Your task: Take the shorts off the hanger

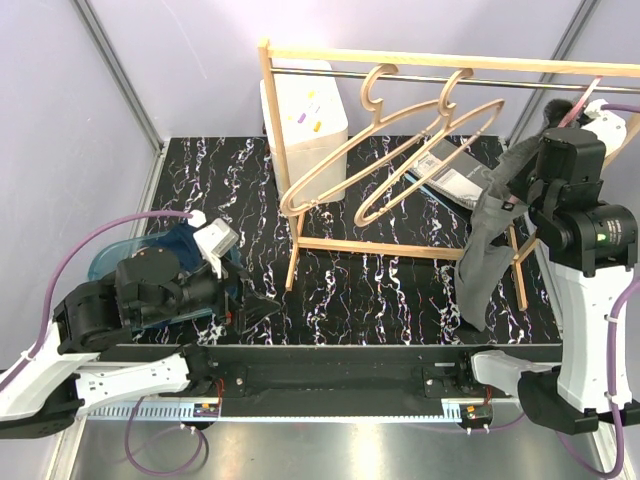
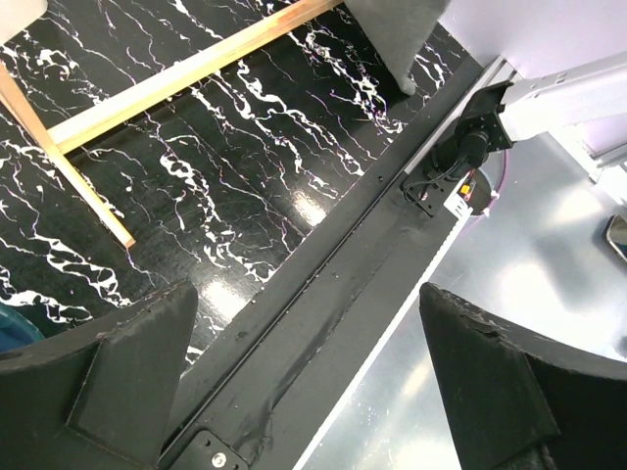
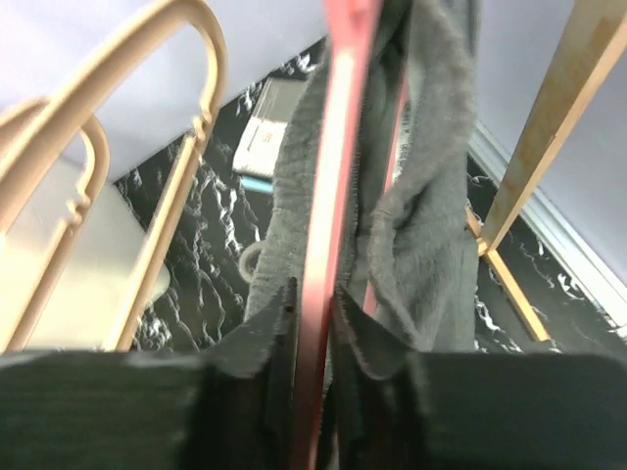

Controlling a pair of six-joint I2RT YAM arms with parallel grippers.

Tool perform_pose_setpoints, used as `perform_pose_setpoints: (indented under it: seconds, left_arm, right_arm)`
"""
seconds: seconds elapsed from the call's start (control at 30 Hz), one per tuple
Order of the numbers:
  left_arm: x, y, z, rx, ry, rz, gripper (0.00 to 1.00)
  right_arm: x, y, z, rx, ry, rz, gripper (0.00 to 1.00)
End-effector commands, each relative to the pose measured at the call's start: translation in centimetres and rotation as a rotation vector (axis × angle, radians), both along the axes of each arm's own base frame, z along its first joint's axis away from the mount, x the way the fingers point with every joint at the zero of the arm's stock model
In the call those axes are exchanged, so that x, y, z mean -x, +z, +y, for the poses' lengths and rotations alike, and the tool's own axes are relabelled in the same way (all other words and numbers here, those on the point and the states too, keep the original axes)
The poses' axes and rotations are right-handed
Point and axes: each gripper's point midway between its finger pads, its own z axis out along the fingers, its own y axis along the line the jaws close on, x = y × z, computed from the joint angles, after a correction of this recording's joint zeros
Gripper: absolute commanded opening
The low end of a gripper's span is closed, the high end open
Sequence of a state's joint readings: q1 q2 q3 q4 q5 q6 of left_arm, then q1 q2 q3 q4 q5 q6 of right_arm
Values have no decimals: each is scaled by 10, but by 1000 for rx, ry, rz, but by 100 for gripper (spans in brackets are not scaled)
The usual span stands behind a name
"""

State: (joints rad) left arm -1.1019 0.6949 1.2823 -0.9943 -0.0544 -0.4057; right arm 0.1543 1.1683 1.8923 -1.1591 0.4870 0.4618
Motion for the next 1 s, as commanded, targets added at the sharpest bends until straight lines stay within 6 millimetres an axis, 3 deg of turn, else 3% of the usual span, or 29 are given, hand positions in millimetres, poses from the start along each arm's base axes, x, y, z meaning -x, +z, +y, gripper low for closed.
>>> perform_pose_setpoints:
  seconds: [0.0, 0.03, 0.1, 0.13, 0.2, 0.23, 0.53, 0.87, 0.97]
  left_arm:
    - [-5, 10, 0, 40, 40, -11, 99]
    - [-6, 9, 2, 38, 45, -11, 99]
    - [-6, 10, 6, 40, 59, -18, 99]
    - [-7, 10, 8, 41, 64, -23, 99]
    - [-8, 11, 12, 38, 74, -35, 99]
    - [-8, 11, 12, 34, 76, -38, 99]
    - [-5, 10, 14, -28, 27, -63, 99]
    - [-8, 9, 15, -85, -6, -118, 99]
    - [-6, 8, 12, -89, -26, -110, 99]
  right_arm:
    - [-11, 22, -17, 6, -107, -158, 10]
    - [-15, 35, -15, 8, -93, -222, 7]
    - [-14, 37, -11, 9, -59, -274, 0]
    - [-17, 51, -10, 17, -46, -341, 0]
    - [-15, 55, -8, 19, -30, -391, 0]
    - [-15, 66, -8, 28, -22, -439, 0]
    - [-15, 94, -5, 107, 22, -612, 0]
    - [1, 96, -18, 164, -33, -677, 0]
    - [5, 101, -9, 170, 26, -702, 0]
